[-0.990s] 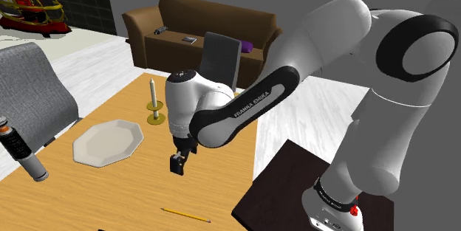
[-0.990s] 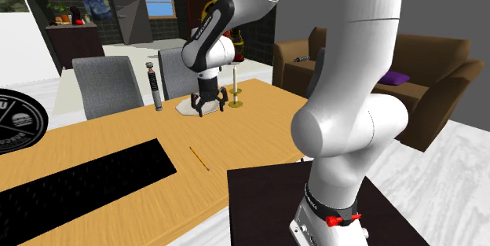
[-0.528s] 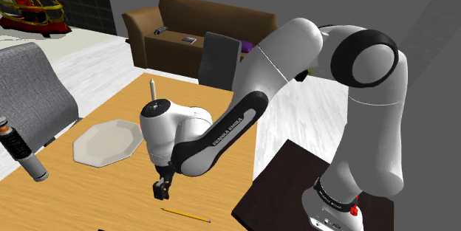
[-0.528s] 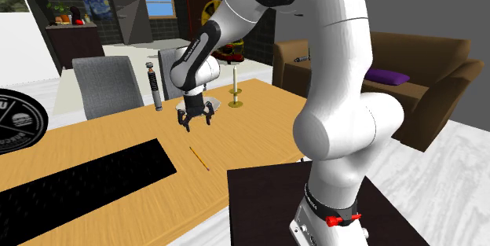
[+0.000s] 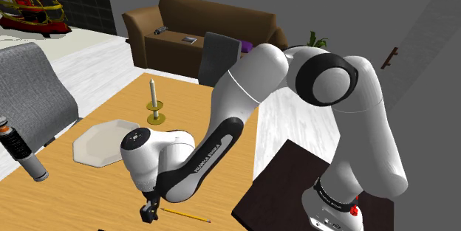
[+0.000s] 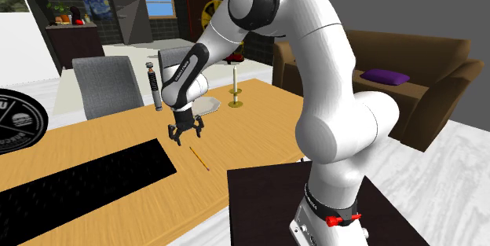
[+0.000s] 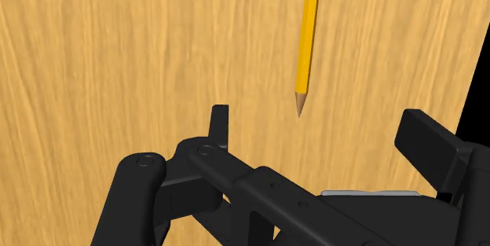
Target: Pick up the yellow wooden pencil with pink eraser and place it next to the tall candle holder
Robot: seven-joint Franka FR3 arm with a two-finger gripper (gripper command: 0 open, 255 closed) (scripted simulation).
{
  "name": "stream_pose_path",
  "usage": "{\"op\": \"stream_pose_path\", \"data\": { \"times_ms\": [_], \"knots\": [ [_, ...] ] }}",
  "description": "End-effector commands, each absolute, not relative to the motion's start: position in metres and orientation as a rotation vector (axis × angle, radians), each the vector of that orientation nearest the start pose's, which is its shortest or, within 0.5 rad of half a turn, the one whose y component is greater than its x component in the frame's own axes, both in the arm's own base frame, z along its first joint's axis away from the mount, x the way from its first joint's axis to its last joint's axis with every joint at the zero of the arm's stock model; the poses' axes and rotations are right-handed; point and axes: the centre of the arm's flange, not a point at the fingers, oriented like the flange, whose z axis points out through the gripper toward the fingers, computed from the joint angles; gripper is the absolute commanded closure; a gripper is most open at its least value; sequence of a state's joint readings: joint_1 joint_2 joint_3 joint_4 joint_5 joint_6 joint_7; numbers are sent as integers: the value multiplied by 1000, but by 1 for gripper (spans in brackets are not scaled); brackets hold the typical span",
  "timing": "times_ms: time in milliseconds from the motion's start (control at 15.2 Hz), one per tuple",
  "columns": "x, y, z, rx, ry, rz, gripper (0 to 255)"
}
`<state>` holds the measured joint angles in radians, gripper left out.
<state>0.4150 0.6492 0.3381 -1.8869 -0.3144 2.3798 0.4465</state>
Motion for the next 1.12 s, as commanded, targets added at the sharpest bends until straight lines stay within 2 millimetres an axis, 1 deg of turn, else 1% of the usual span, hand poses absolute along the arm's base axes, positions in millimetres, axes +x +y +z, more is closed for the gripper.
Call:
{"op": "stream_pose_path", "data": {
  "times_ms": [0,264,726,792,1056],
  "knots": [
    [458,417,156,-3098,-783,136,0],
    [456,416,137,-3098,-783,136,0],
    [456,416,137,-3098,-783,136,0],
    [456,416,137,-3098,-783,136,255],
    [456,417,138,-3098,-783,136,255]
  ]
}}
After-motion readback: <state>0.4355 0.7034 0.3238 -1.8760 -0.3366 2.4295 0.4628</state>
